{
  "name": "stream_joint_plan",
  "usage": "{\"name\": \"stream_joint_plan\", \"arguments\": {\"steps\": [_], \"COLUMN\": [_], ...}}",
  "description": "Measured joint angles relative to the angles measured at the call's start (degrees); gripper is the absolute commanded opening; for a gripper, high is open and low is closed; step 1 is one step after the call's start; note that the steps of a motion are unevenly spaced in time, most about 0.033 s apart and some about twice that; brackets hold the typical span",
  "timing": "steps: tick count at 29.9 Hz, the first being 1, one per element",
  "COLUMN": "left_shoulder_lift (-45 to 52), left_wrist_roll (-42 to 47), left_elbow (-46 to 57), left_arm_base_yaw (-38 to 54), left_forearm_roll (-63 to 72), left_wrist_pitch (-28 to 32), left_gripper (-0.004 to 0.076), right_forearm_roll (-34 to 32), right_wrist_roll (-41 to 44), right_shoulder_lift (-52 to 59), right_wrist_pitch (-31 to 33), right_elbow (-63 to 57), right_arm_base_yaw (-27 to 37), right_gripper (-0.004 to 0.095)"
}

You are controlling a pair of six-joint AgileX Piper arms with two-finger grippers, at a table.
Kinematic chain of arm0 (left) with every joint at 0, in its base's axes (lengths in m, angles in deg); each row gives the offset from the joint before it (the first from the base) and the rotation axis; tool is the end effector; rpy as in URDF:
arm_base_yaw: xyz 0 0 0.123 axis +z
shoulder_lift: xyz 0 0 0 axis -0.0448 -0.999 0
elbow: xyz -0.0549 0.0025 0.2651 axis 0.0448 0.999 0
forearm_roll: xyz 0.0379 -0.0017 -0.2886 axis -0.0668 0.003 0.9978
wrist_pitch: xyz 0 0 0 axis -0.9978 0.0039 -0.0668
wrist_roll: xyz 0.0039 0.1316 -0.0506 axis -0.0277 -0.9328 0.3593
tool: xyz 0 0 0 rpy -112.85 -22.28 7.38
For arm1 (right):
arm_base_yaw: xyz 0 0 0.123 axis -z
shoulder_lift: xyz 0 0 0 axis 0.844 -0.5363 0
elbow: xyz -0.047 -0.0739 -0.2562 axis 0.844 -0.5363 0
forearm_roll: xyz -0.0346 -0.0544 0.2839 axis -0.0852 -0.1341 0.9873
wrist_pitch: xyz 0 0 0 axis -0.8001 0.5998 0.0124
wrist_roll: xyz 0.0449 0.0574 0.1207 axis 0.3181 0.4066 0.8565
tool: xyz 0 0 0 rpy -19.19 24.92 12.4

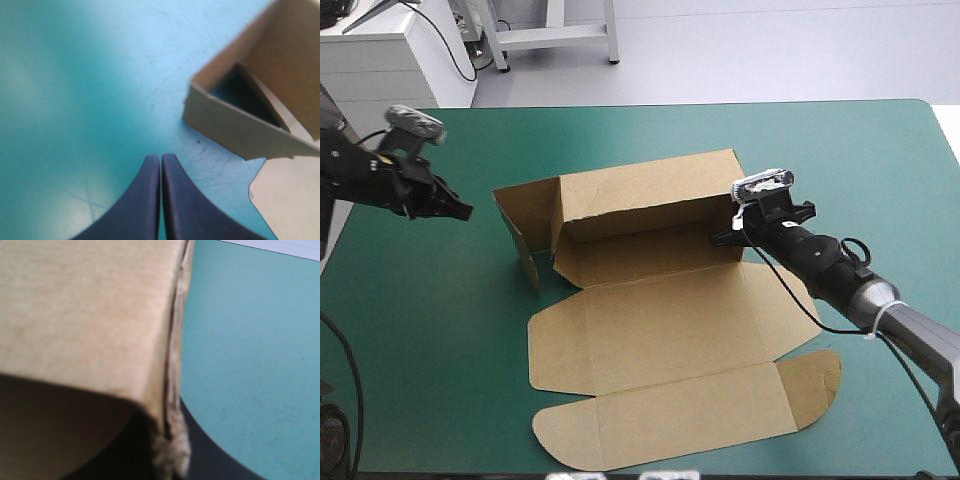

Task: Fold the box

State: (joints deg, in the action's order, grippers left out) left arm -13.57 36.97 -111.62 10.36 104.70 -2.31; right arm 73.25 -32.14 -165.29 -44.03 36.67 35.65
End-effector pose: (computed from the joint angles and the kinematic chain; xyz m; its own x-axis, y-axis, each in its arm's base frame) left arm 0.3616 0.0100 0.3558 -0.7444 0.3469 -0.5706 0.4030 0.9147 0.0303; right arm 0.3797 0.1435 0.1999 -0.4363 -0.1770 -0.8822 -0.3219 0.9463 -0.0306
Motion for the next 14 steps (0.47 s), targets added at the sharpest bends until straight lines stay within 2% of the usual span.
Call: {"name": "stream_joint_plan", "arguments": {"steps": [6,14], "left_shoulder_lift": [0.1,0.1], "left_wrist_roll": [5.4,5.5], "left_elbow": [3.1,10.7], "left_arm_base_yaw": [14.1,16.2], "left_forearm_roll": [9.7,14.5], "left_wrist_pitch": [3.0,6.8], "left_gripper": [-0.0008,-0.0008], "right_forearm_roll": [0.0,-0.1], "right_wrist_roll": [0.0,0.9], "right_shoulder_lift": [0.0,0.0], "right_wrist_pitch": [0.1,1.1], "right_elbow": [0.0,0.6], "right_arm_base_yaw": [0.0,0.2], "right_gripper": [-0.0019,-0.0019]}}
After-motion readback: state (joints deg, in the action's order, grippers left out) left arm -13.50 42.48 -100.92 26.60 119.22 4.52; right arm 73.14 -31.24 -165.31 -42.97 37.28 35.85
